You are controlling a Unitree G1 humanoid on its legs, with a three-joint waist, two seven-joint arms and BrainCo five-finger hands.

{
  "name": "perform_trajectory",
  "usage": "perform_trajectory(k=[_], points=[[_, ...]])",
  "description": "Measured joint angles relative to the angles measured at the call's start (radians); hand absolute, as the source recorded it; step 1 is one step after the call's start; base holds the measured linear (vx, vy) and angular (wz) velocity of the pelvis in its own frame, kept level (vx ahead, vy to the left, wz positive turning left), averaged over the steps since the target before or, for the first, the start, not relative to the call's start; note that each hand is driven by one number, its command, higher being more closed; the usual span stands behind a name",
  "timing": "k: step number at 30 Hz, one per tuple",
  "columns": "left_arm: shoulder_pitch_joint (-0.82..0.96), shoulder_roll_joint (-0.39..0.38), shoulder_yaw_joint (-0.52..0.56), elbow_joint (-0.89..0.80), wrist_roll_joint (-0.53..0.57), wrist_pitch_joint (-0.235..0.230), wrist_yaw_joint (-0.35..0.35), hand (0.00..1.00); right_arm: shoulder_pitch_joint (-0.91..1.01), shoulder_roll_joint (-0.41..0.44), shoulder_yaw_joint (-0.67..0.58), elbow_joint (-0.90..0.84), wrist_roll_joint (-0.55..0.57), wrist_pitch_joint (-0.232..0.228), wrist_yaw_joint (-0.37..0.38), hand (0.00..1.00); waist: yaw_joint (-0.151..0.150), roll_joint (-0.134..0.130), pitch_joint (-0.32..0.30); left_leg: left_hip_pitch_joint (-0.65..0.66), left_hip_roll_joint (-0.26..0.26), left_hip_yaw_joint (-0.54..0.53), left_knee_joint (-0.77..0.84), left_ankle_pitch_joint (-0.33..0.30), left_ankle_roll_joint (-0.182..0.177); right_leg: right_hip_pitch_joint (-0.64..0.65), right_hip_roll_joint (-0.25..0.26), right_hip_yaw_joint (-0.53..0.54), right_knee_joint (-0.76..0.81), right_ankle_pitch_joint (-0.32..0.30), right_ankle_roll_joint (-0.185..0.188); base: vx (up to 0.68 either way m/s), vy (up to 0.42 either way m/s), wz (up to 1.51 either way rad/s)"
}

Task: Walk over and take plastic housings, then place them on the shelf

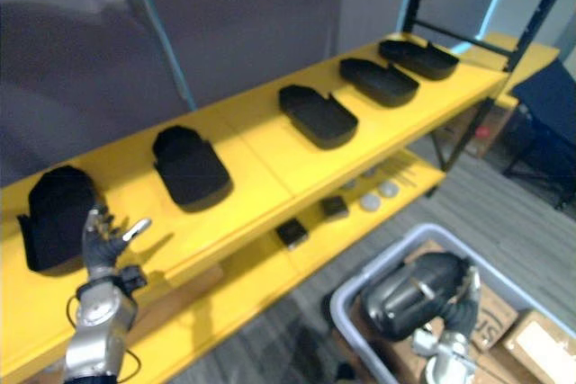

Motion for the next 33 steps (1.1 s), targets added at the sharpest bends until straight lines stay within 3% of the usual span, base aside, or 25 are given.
perform_trajectory(k=[7,33], points=[[-0.055,0.001,-0.021,0.084,-0.002,0.020,0.045,0.00,0.011,-0.004,0.000,0.030,0.002,0.000,0.001,0.00,-0.003,-0.005,0.003,0.000,-0.002,0.007,-0.008,0.000,0.000,-0.005,-0.001,0.008,0.000,0.002,0.000,-0.03,-0.007,-0.03],[-0.097,0.003,-0.013,0.154,-0.015,0.005,0.166,0.00,0.018,-0.004,0.001,0.033,0.002,0.000,0.023,0.00,-0.003,-0.007,0.005,0.018,-0.010,0.026,-0.022,0.001,0.000,-0.005,-0.004,0.025,0.000,0.004,0.002,-0.01,-0.005,-0.01]])
